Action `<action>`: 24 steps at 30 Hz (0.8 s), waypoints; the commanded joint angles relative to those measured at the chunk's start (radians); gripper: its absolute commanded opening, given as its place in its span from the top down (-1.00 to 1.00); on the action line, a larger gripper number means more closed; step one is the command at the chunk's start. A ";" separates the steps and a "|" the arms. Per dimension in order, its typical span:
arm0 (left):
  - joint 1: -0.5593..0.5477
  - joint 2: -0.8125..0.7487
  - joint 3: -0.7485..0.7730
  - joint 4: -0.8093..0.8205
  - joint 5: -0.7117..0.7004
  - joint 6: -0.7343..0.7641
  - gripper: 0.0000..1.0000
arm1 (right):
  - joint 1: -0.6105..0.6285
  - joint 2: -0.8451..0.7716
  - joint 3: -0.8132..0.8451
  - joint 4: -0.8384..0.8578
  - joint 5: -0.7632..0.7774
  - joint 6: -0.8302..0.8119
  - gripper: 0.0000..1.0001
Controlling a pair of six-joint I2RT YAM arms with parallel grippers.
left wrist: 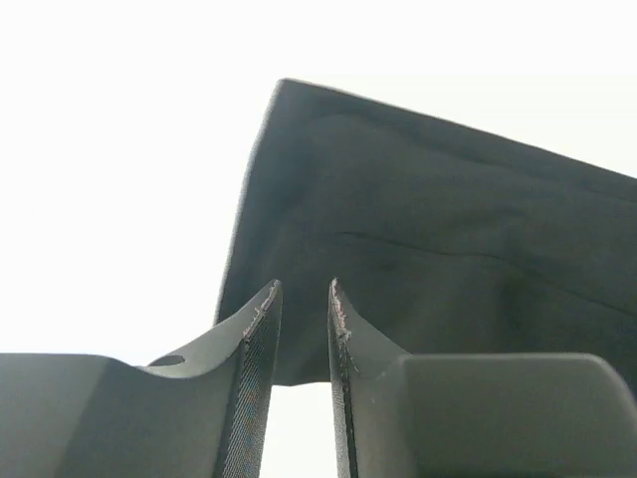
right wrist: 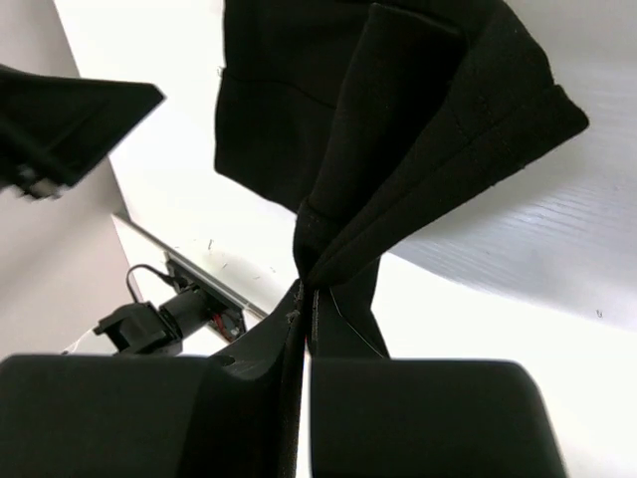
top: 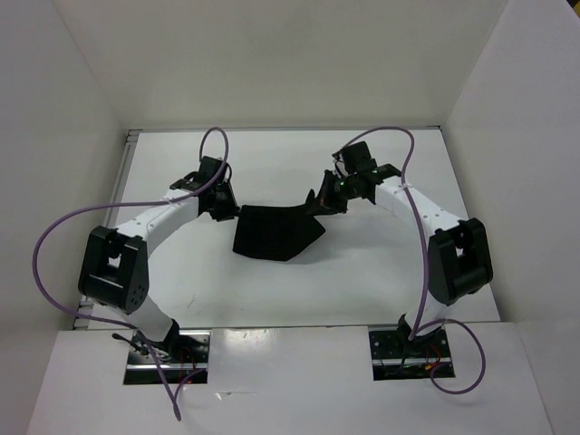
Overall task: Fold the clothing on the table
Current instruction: Fold the skirt
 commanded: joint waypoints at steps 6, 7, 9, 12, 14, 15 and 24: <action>0.026 0.088 -0.072 -0.019 -0.111 -0.040 0.40 | 0.016 0.018 0.116 -0.008 -0.022 -0.004 0.99; 0.026 0.088 -0.088 -0.010 -0.111 -0.040 0.40 | 0.025 0.018 0.116 -0.008 -0.022 -0.004 0.99; 0.026 0.111 -0.098 0.002 -0.100 -0.040 0.42 | 0.036 0.040 0.148 -0.017 -0.022 -0.004 0.99; 0.026 0.123 -0.108 0.012 -0.089 -0.040 0.42 | 0.057 0.086 0.184 -0.017 -0.022 -0.004 0.99; 0.026 0.133 -0.108 0.021 -0.076 -0.040 0.42 | 0.070 0.109 0.213 -0.017 -0.022 -0.004 0.99; 0.026 0.133 -0.117 0.030 -0.063 -0.049 0.42 | 0.083 0.133 0.222 -0.017 -0.012 -0.004 0.99; 0.026 0.093 -0.137 0.039 -0.010 -0.049 0.42 | 0.174 0.268 0.312 -0.017 -0.012 0.005 0.99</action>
